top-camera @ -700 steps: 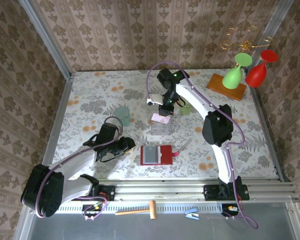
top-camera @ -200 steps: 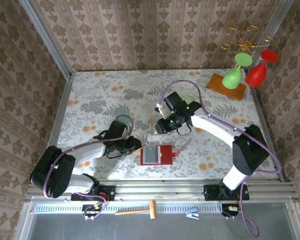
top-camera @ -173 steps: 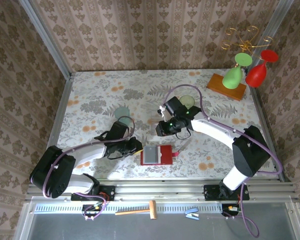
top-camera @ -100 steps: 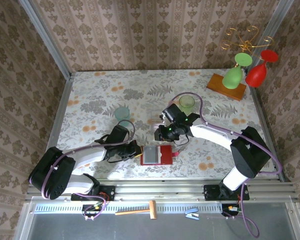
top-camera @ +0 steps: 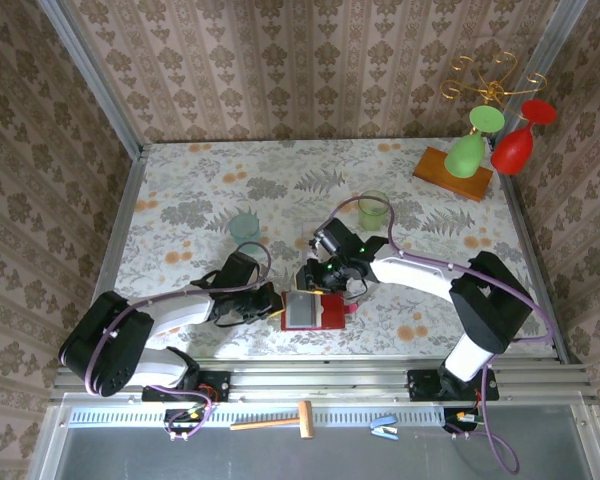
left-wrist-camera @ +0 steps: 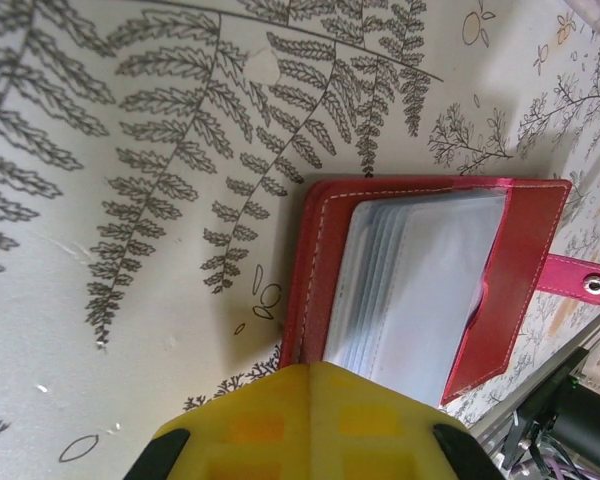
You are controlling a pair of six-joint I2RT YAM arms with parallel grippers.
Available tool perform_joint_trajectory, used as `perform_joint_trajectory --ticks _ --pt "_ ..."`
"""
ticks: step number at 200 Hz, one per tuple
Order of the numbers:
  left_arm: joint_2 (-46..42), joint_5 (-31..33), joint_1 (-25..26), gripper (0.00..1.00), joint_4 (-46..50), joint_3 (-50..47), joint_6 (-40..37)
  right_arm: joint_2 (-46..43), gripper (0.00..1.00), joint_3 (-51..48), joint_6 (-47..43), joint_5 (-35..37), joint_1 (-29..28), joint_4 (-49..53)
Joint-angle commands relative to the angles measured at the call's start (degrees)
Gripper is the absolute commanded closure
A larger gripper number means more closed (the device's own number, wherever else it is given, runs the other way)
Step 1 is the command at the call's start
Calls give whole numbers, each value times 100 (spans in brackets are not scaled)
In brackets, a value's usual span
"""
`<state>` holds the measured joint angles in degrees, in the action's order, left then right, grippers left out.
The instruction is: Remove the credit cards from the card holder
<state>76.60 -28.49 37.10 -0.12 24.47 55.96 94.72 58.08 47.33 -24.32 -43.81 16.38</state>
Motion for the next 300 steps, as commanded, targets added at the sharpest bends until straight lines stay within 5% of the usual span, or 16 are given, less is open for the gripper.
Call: perform_joint_trajectory --ticks 1,146,300 --pt "111 59 23 94 13 -117 12 121 66 -125 304 -65 -146 -144" --pt "215 98 21 94 70 -116 -31 661 64 -253 400 73 -391 -5" --pt "207 114 16 94 203 -73 -92 304 63 -424 358 329 -331 193"
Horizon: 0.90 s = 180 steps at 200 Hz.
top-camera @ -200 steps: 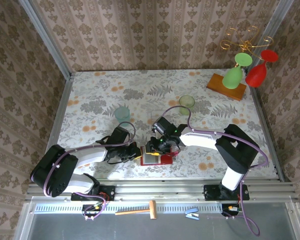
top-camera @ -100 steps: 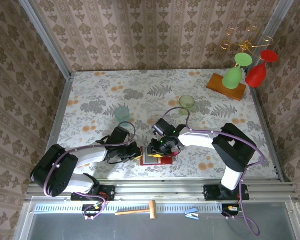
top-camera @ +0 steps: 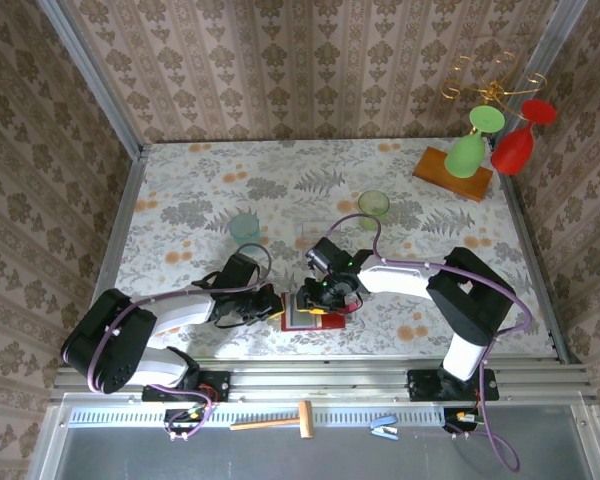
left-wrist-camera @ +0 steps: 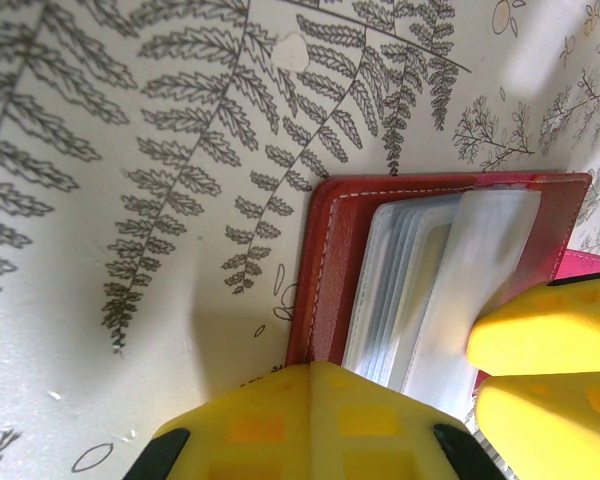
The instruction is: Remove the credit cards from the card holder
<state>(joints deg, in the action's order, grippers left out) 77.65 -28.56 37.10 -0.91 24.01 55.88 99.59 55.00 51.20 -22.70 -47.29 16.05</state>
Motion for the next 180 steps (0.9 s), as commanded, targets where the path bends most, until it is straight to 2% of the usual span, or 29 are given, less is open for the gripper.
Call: perform_joint_trajectory --ticks 1,118,180 --pt "102 121 12 94 283 -28 -84 -185 63 -119 -30 168 17 224" --pt "108 98 16 94 407 78 -90 -326 63 -328 -27 169 84 135" --pt "-136 97 16 94 747 375 -125 -329 64 -647 177 -26 189 -374"
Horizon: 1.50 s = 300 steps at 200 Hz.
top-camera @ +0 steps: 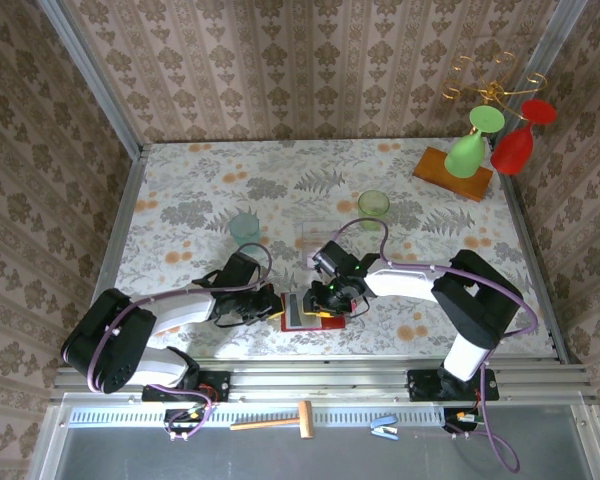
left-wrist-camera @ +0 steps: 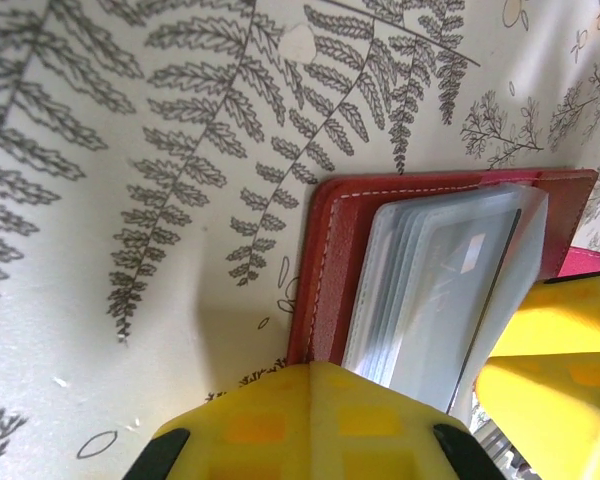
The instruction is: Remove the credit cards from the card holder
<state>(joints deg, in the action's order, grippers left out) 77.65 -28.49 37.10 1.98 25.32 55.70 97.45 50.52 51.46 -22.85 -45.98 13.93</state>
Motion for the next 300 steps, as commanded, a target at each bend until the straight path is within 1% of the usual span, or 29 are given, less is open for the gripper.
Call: perform_joint_trajectory --ticks 1,28,53,131,208,263,300 --pt "-145 90 16 94 469 249 -110 -113 64 -204 152 -14 60 -171" --pt "-349 89 29 93 635 415 -88 -137 64 -340 263 -132 93 -423" --pt "-409 43 85 93 548 491 17 -147 65 -435 317 -191 140 -574" --pt "96 -39 390 93 227 728 156 -160 65 -771 535 -439 306 -1121" --pt "431 -20 487 93 324 882 122 -171 66 -1080 717 -652 436 -1601" --pt "640 -60 570 93 314 1049 116 -185 66 -1176 751 -723 493 -1743" --pt "653 -92 619 93 403 1211 90 -386 65 -1185 780 -722 511 -1727"
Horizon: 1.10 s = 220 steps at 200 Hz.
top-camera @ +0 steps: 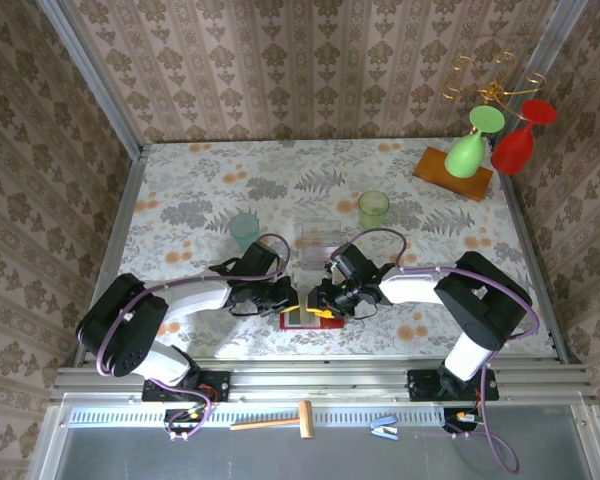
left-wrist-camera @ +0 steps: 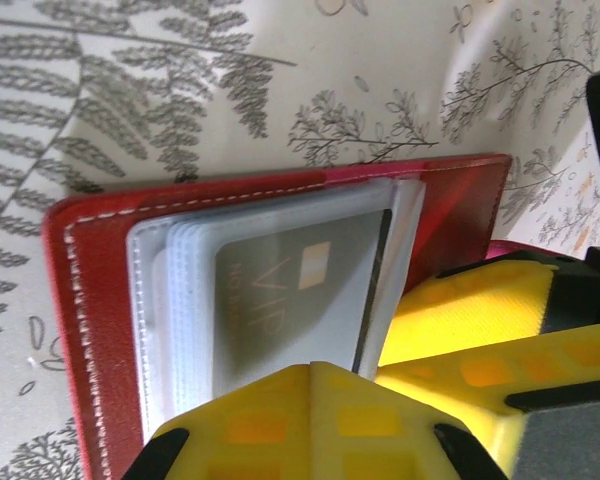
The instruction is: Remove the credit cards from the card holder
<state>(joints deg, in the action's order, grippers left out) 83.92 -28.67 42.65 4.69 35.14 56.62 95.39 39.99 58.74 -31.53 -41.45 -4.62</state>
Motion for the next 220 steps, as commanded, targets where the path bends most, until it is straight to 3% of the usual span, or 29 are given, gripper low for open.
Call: perform_joint_trajectory --ticks 1,106,220 --pt "27 -76 66 94 139 234 -2 -189 65 -127 51 151 58 137" --pt "254 -164 200 94 266 751 -67 -1689 64 -81 -419 695 497 1561" --pt "1221 -301 609 94 123 1494 -65 -2621 63 -470 -625 850 906 2104"
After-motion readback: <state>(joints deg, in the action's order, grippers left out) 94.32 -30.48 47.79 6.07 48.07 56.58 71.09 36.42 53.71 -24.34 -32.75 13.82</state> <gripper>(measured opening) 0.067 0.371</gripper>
